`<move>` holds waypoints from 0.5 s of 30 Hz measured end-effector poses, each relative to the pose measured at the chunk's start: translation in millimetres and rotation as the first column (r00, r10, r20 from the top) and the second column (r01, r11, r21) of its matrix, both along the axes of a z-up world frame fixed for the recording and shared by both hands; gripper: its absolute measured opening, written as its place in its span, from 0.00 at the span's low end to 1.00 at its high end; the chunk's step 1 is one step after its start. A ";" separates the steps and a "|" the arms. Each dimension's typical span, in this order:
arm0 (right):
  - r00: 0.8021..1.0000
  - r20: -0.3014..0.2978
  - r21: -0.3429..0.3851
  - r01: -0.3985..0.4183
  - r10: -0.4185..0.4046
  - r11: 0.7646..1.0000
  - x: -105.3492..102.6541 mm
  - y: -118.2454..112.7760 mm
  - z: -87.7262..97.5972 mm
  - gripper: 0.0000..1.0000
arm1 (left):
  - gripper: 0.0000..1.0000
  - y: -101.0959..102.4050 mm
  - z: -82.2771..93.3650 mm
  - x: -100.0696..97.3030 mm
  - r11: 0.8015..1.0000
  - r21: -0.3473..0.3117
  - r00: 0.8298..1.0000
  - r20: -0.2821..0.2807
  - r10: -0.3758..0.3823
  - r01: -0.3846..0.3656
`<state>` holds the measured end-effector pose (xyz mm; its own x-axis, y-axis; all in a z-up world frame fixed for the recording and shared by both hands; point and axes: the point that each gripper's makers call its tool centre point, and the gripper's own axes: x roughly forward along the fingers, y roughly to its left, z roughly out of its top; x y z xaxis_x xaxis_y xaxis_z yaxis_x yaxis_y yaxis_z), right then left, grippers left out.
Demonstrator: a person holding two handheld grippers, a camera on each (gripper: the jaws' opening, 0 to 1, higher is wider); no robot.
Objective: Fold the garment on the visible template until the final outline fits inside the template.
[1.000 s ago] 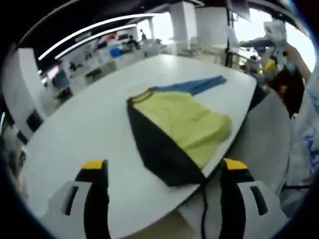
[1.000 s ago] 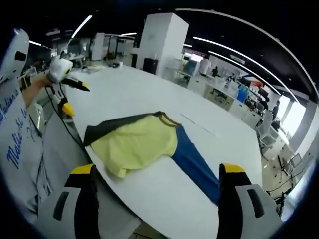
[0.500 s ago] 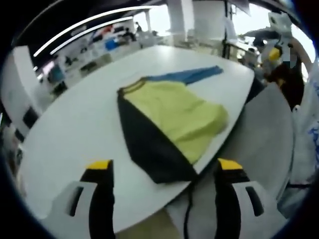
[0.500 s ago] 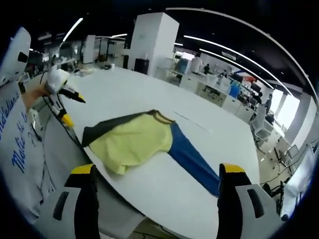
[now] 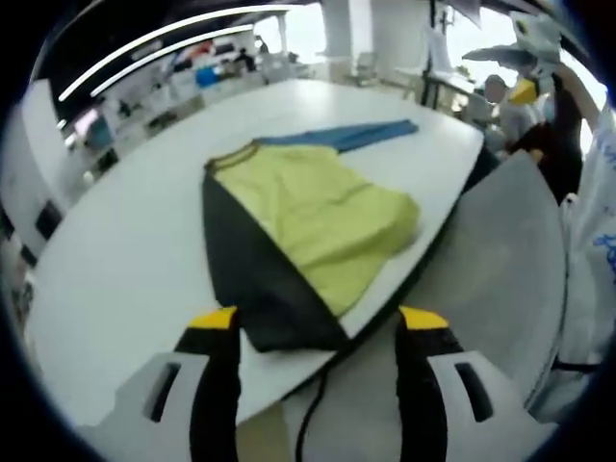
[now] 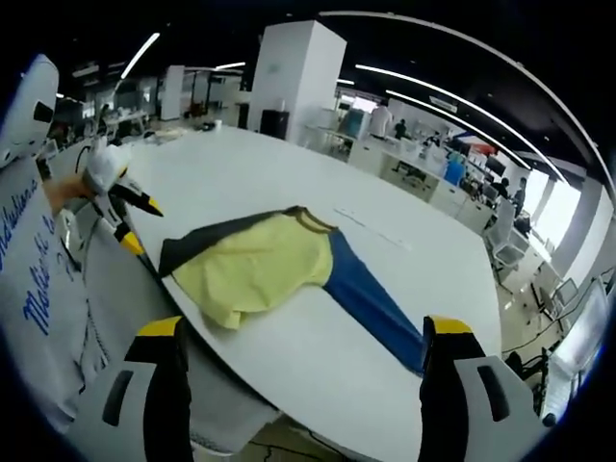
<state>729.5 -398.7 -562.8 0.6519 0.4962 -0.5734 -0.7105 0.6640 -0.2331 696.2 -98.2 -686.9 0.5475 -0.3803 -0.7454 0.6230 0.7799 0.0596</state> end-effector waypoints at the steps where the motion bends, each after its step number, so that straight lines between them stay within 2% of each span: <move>1: 1.000 0.000 0.000 -0.002 0.002 1.000 0.6 -0.6 -0.3 1.00 | 0.57 -2.4 -2.2 -2.1 1.000 0.003 1.000 -0.011 -0.010 0.010; 6: 1.000 0.005 0.006 0.005 -0.005 1.000 2.9 -3.1 1.2 1.00 | 0.46 -12.1 -4.8 -3.4 0.999 -0.024 0.999 -0.030 -0.022 0.021; 10: 1.000 0.001 -0.008 0.014 -0.014 1.000 4.0 -7.2 -2.2 1.00 | 0.39 -14.2 -20.8 -5.5 0.999 -0.012 0.995 -0.088 -0.037 0.036; 15: 1.000 -0.006 -0.001 0.024 -0.024 1.000 2.0 -11.0 -4.5 1.00 | 0.33 -17.3 -33.2 -8.5 0.999 -0.032 0.991 -0.132 -0.037 0.033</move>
<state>731.5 -409.7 -567.3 0.6599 0.4799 -0.5781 -0.6959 0.6804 -0.2297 687.6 -115.5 -720.1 0.4308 -0.4206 -0.7984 0.6506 0.7579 -0.0482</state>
